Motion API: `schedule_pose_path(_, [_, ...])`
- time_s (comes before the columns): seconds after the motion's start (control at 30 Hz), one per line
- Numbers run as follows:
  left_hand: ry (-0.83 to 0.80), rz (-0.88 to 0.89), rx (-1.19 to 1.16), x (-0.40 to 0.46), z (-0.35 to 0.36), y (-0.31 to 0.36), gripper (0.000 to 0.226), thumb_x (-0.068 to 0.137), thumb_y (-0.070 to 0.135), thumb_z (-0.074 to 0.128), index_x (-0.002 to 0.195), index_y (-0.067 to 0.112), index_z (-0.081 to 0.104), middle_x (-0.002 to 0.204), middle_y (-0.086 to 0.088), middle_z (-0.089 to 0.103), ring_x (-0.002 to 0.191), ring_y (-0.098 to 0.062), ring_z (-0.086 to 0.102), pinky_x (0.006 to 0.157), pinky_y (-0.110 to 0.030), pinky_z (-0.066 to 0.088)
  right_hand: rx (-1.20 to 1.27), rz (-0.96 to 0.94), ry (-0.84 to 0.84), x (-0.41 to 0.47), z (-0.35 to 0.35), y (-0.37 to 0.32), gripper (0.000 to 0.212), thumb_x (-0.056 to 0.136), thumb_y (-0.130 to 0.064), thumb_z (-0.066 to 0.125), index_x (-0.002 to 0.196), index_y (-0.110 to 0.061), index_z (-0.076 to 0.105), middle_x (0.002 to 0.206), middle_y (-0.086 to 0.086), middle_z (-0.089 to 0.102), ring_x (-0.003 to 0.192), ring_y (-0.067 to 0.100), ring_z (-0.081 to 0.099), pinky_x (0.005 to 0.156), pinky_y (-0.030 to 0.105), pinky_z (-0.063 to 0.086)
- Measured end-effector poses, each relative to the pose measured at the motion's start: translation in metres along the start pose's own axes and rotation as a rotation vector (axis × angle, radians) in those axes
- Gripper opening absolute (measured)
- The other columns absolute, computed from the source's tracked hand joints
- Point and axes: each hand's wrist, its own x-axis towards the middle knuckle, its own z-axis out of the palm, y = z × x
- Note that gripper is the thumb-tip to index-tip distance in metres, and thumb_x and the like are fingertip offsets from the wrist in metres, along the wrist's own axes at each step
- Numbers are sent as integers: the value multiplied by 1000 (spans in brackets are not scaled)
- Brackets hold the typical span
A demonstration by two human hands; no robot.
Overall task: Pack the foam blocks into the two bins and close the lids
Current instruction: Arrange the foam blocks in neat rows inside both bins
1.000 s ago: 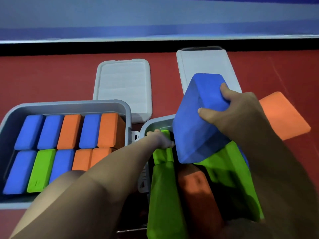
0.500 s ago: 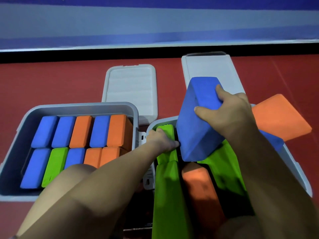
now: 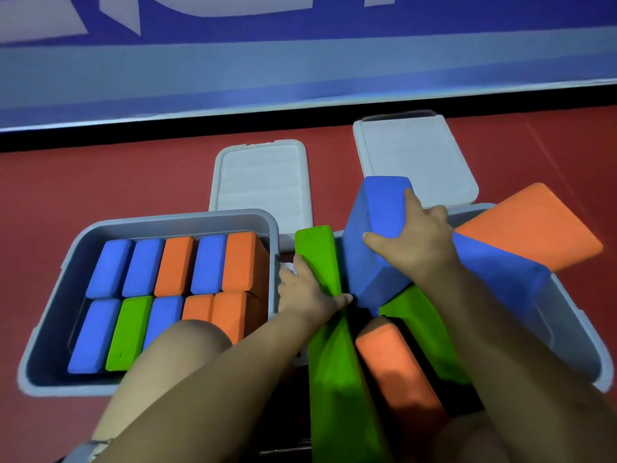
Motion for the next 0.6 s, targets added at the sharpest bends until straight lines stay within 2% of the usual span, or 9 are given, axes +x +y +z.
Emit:
schedule_pose_path(0.13, [-124, -38, -42, 10, -2, 0, 129, 64, 66, 73, 151, 23, -10, 150, -18, 15, 137, -34, 32, 108, -38, 34, -63, -25, -18, -2, 2, 2, 104, 72, -53, 70, 151, -30, 6, 135, 15, 28, 125, 39, 37, 98, 44, 41])
schedule_pose_path(0.23, [-101, -152, -213, 21, -13, 7, 114, 71, 74, 60, 152, 20, 1, 152, -19, 18, 139, -34, 31, 110, -39, 33, -100, -50, -31, -2, 0, 4, 106, 72, -54, 69, 151, -29, 3, 135, 16, 27, 125, 39, 37, 99, 43, 40])
schedule_pose_path(0.3, [-26, -167, -274, 32, -23, 11, 110, 74, 69, 62, 152, 18, 4, 153, -20, 17, 139, -35, 30, 110, -40, 31, -103, -59, -29, -2, 1, 4, 105, 73, -54, 68, 151, -29, 3, 135, 16, 27, 124, 39, 37, 98, 43, 41])
schedule_pose_path(0.37, [-30, -140, -298, 44, -28, 11, 112, 74, 62, 69, 153, 25, -1, 154, -18, 16, 139, -35, 31, 109, -41, 35, -109, -67, -33, 1, 3, 4, 105, 74, -56, 66, 151, -30, 1, 135, 16, 27, 124, 40, 36, 98, 43, 40])
schedule_pose_path(0.43, [-122, -105, -321, 50, -28, 9, 120, 71, 57, 74, 151, 33, -13, 155, -15, 22, 137, -34, 37, 106, -46, 41, -110, -76, -65, 4, 5, 3, 104, 76, -60, 63, 151, -32, -4, 137, 17, 27, 125, 40, 34, 100, 44, 37])
schedule_pose_path(0.5, [-206, -101, -346, 50, -24, 9, 123, 74, 51, 75, 149, 32, -20, 152, -12, 32, 132, -33, 44, 102, -46, 45, -76, -73, -130, 7, 7, 2, 104, 77, -64, 59, 149, -36, -11, 141, 18, 25, 129, 41, 31, 104, 45, 34])
schedule_pose_path(0.6, [-222, -137, -455, 50, -19, 9, 122, 73, 46, 78, 151, 24, -13, 142, -12, 46, 122, -31, 52, 98, -44, 48, -31, -91, -198, 10, 14, -3, 108, 77, -63, 61, 147, -37, -16, 146, 20, 20, 130, 40, 35, 103, 43, 36])
